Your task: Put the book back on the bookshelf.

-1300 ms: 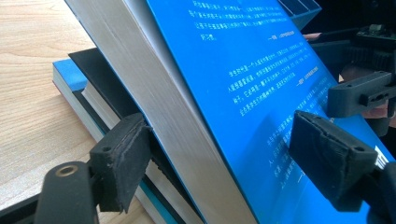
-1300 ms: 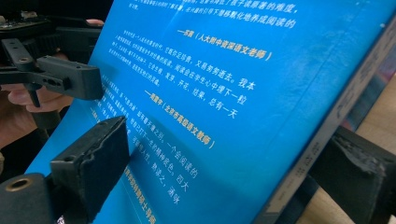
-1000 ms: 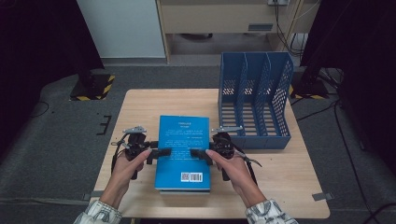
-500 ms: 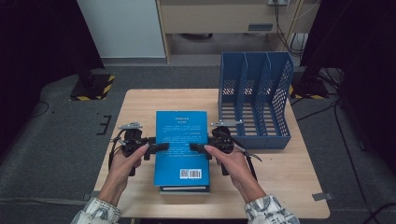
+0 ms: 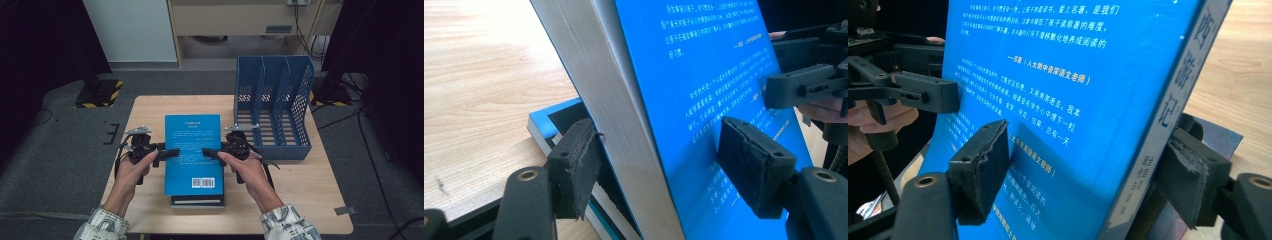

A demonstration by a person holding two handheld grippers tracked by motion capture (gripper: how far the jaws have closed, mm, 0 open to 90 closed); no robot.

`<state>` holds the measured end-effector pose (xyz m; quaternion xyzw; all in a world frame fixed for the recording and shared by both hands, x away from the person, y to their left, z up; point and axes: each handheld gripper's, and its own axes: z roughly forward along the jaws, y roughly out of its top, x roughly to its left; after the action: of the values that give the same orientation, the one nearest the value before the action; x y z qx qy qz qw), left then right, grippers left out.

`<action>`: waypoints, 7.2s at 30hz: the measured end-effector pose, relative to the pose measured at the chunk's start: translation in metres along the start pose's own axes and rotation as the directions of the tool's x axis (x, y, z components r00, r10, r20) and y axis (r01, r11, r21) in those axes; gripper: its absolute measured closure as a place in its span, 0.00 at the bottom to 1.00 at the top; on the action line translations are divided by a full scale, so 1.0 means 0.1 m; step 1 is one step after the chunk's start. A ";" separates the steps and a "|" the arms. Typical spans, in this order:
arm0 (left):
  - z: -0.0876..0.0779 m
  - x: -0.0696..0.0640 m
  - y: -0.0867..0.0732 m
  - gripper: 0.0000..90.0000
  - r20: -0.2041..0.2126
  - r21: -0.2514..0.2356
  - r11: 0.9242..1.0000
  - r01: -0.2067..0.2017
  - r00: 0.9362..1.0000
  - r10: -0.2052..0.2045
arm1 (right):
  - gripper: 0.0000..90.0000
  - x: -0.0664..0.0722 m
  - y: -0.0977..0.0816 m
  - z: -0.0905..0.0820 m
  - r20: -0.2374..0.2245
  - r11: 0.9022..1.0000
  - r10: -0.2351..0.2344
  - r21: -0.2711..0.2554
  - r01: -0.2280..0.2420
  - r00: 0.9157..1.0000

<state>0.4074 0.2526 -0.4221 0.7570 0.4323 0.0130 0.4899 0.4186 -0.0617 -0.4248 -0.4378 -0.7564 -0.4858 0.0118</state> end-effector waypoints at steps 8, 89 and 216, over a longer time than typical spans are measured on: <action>-0.06 -0.03 0.14 0.40 -0.027 -0.005 0.999 -0.033 0.999 0.033 | 0.35 0.03 0.12 -0.06 0.010 0.999 -0.028 -0.024 0.029 1.000; 0.04 0.14 1.03 0.55 -0.170 -0.046 0.990 -0.130 0.978 0.121 | 0.53 -0.09 0.92 -0.02 0.147 0.972 -0.182 -0.121 0.201 0.972; -0.10 0.71 -0.83 0.10 -0.538 0.037 0.997 -0.074 0.839 0.082 | 0.68 0.54 1.31 -0.33 0.103 0.929 -0.217 -0.283 0.238 0.971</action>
<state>0.3947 0.3193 -0.5082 0.7434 0.5213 0.2418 0.3422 0.4605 -0.0322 -0.2891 -0.3609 -0.7216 -0.5750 -0.1359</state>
